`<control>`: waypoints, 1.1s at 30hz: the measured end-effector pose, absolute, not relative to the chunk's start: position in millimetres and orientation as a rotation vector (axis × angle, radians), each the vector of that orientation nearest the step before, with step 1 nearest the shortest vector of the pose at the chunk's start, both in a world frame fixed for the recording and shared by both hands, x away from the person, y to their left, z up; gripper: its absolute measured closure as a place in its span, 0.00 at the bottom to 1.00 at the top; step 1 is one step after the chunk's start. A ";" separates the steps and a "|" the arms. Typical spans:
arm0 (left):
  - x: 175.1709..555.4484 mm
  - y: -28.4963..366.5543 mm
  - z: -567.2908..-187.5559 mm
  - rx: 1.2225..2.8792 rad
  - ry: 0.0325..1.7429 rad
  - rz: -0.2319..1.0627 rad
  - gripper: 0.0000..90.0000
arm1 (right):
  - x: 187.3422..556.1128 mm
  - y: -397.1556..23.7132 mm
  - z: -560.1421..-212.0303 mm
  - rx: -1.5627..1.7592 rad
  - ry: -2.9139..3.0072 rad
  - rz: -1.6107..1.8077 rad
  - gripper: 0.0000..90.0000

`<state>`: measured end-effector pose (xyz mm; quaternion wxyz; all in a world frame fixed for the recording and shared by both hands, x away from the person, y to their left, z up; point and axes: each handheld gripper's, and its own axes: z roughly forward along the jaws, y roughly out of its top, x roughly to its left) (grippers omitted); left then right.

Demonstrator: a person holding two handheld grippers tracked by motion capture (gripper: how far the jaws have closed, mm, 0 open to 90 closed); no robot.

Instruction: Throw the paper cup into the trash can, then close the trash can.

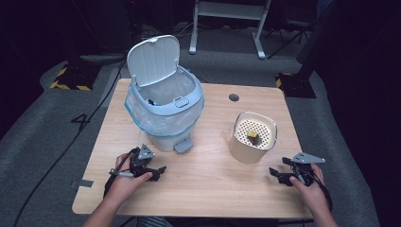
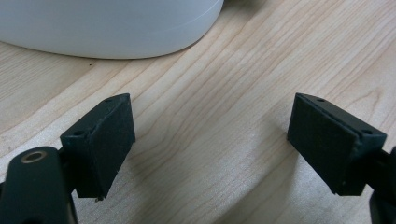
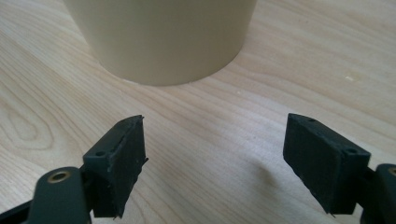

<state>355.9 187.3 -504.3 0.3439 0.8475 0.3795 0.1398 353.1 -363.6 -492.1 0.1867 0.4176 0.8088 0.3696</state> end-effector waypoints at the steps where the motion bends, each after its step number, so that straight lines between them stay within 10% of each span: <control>1: 356.0 187.4 -504.3 2.202 0.985 0.363 0.17 | 353.3 -362.9 -494.4 1.176 2.282 1.037 0.23; 16: 353.0 187.9 -504.1 2.186 1.018 0.382 0.18 | 358.2 -358.7 -504.3 1.179 2.292 0.997 0.16; 33: 344.8 222.7 -473.0 2.150 0.920 0.294 0.44 | 358.8 -358.4 -504.4 1.178 2.294 0.998 0.16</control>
